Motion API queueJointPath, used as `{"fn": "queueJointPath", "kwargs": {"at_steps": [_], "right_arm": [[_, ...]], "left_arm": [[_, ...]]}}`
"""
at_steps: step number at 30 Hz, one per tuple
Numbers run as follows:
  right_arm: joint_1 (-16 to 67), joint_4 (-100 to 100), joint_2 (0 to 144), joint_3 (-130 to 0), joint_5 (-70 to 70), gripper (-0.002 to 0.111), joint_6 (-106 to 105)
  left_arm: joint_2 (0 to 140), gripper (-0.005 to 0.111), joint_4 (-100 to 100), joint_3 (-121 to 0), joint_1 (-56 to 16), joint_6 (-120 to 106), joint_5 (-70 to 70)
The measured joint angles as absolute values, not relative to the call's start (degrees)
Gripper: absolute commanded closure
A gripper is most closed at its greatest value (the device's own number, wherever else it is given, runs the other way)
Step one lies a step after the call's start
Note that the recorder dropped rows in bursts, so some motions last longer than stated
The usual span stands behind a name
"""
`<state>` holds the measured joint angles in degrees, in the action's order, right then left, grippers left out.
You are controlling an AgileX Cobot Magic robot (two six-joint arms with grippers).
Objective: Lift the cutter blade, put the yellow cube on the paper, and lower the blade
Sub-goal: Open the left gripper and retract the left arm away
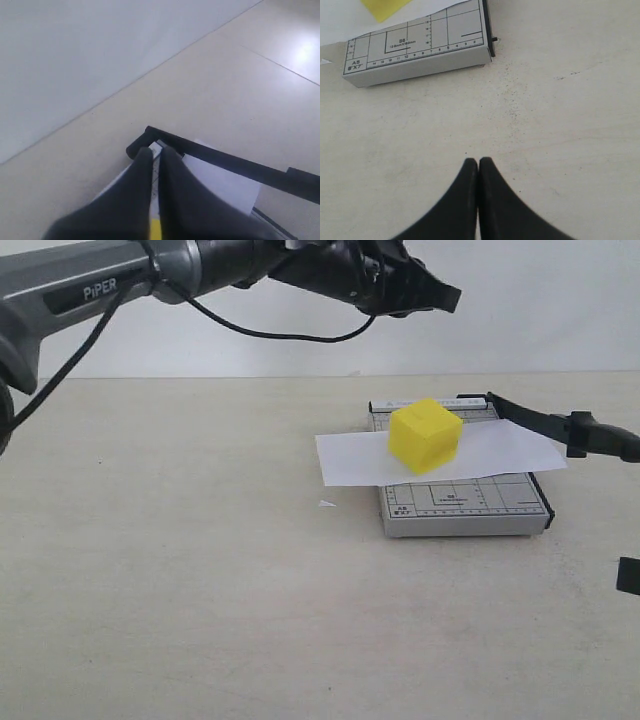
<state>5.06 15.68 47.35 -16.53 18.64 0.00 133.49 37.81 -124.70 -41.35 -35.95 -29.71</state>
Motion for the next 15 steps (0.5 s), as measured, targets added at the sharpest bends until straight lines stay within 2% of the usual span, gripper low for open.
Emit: {"fn": "queueJointPath", "kwargs": {"at_steps": [3,7,15], "right_arm": [[5.1,15.7,47.4,-16.5,18.6,0.108,0.0],[5.1,15.7,47.4,-16.5,18.6,0.108,0.0],[5.1,15.7,47.4,-16.5,18.6,0.108,0.0]], "left_arm": [[132.8,0.102,37.1,-121.7,-40.2,-32.9,-29.7],[130.8,0.102,36.6,-112.0,-38.0,-31.4,-26.2],[113.0,0.102,36.0,-72.4,-33.3,-31.0,8.8]]}}
